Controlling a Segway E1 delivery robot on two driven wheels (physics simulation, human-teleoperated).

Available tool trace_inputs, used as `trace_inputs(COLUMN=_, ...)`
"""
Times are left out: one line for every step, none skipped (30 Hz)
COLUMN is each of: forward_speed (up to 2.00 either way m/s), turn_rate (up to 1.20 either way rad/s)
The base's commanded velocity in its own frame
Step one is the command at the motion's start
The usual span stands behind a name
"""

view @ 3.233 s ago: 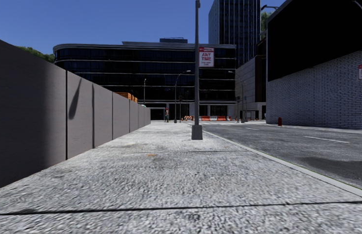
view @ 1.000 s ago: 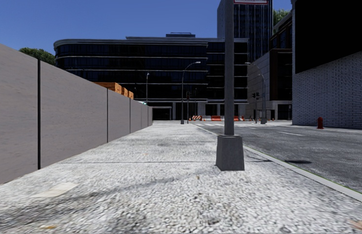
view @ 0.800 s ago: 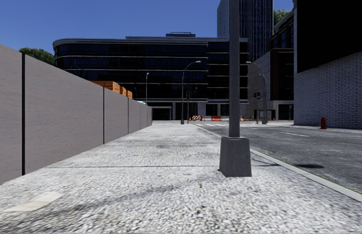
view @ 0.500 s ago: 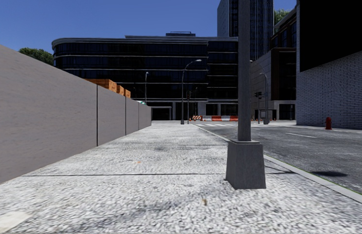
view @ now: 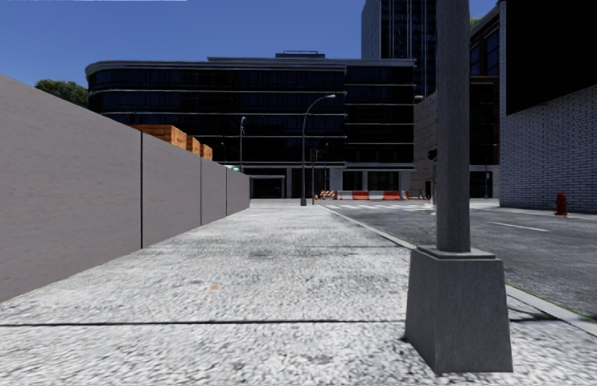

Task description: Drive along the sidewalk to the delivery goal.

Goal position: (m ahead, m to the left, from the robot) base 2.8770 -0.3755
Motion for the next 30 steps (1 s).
trace_inputs(forward_speed=1.36, turn_rate=0.31)
trace_inputs(forward_speed=1.36, turn_rate=0.0)
trace_inputs(forward_speed=1.36, turn_rate=0.0)
trace_inputs(forward_speed=1.36, turn_rate=0.0)
trace_inputs(forward_speed=1.36, turn_rate=0.0)
trace_inputs(forward_speed=1.36, turn_rate=0.0)
trace_inputs(forward_speed=1.36, turn_rate=0.0)
trace_inputs(forward_speed=1.36, turn_rate=0.0)
trace_inputs(forward_speed=1.36, turn_rate=0.0)
trace_inputs(forward_speed=1.36, turn_rate=0.0)
trace_inputs(forward_speed=1.36, turn_rate=0.0)
trace_inputs(forward_speed=1.36, turn_rate=0.0)
trace_inputs(forward_speed=1.34, turn_rate=0.0)
trace_inputs(forward_speed=1.34, turn_rate=0.0)
trace_inputs(forward_speed=1.24, turn_rate=-0.1)
trace_inputs(forward_speed=1.13, turn_rate=-0.22)
trace_inputs(forward_speed=1.1, turn_rate=-0.24)
trace_inputs(forward_speed=1.1, turn_rate=-0.24)
trace_inputs(forward_speed=1.09, turn_rate=-0.25)
trace_inputs(forward_speed=1.08, turn_rate=-0.25)
trace_inputs(forward_speed=1.08, turn_rate=-0.25)
trace_inputs(forward_speed=1.08, turn_rate=-0.25)
trace_inputs(forward_speed=1.08, turn_rate=-0.25)
trace_inputs(forward_speed=1.08, turn_rate=-0.25)
trace_inputs(forward_speed=1.08, turn_rate=-0.25)
trace_inputs(forward_speed=1.08, turn_rate=-0.24)
trace_inputs(forward_speed=1.08, turn_rate=-0.24)
trace_inputs(forward_speed=1.08, turn_rate=-0.04)
trace_inputs(forward_speed=1.08, turn_rate=0.0)
trace_inputs(forward_speed=1.08, turn_rate=0.0)
